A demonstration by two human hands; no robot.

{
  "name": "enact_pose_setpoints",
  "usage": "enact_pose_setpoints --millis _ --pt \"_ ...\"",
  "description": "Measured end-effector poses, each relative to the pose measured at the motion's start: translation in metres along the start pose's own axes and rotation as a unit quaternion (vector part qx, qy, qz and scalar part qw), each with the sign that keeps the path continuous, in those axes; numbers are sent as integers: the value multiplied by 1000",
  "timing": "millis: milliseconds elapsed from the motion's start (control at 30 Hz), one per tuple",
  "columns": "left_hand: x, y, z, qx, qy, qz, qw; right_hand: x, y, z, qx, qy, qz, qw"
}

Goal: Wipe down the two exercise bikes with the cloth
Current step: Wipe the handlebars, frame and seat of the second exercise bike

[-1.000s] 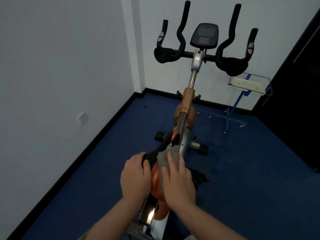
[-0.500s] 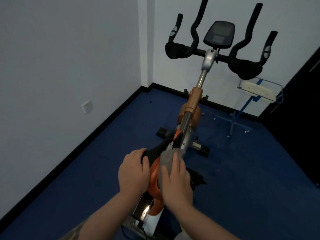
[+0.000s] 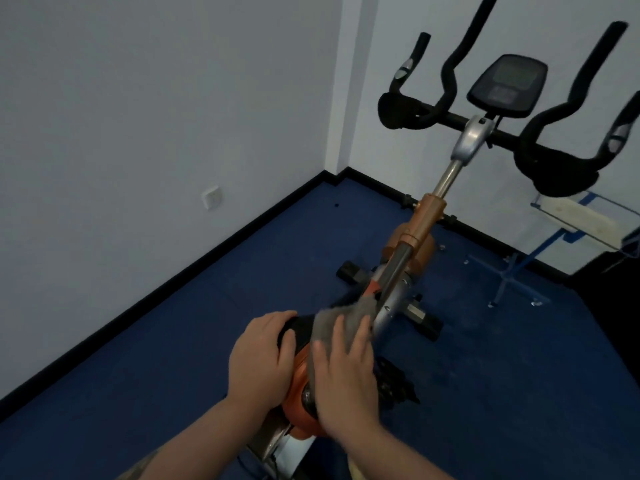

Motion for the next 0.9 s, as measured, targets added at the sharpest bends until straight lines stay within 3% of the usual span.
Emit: enact_pose_setpoints --millis 200,267,333,400,467,500,567,633,700,733,833,900 --pt "0 -2 6 -18 -29 -1 999 -53 -16 12 104 -108 33 988" --pt "0 -1 7 -26 -43 -2 999 -82 -31 17 35 -149 45 987" --pt "2 0 8 -38 -68 6 997 -102 -50 23 -130 -170 57 975" --pt "4 2 10 -53 -115 25 992 -123 -59 29 -208 -129 37 969" --pt "7 5 13 -71 -177 43 981 -131 -59 29 -91 -93 38 991" --pt "9 7 15 -80 -203 49 975 -127 -58 24 -6 -122 62 991" --pt "12 9 20 -90 -246 62 963 -105 -49 7 81 -245 68 964" --pt "13 9 24 -82 -272 81 955 -94 -44 2 118 -374 9 920" --pt "15 9 27 -68 -286 107 950 -113 -53 6 126 -433 -35 892" --pt "15 8 27 -62 -290 118 948 -127 -60 11 119 -420 -52 898" --pt "16 8 28 -56 -295 140 944 -165 -70 24 88 -275 -161 944" --pt "18 7 28 -61 -298 152 941 -169 -64 18 187 -265 -176 929"
Point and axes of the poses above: each hand's wrist, its own x-axis away from the middle knuckle, its own y-axis out of the palm, z = x × y, the point moved 5 cm from there along -x, towards the middle knuckle, and after that the axes turned 4 degrees about -x, right-handed, at the moved point
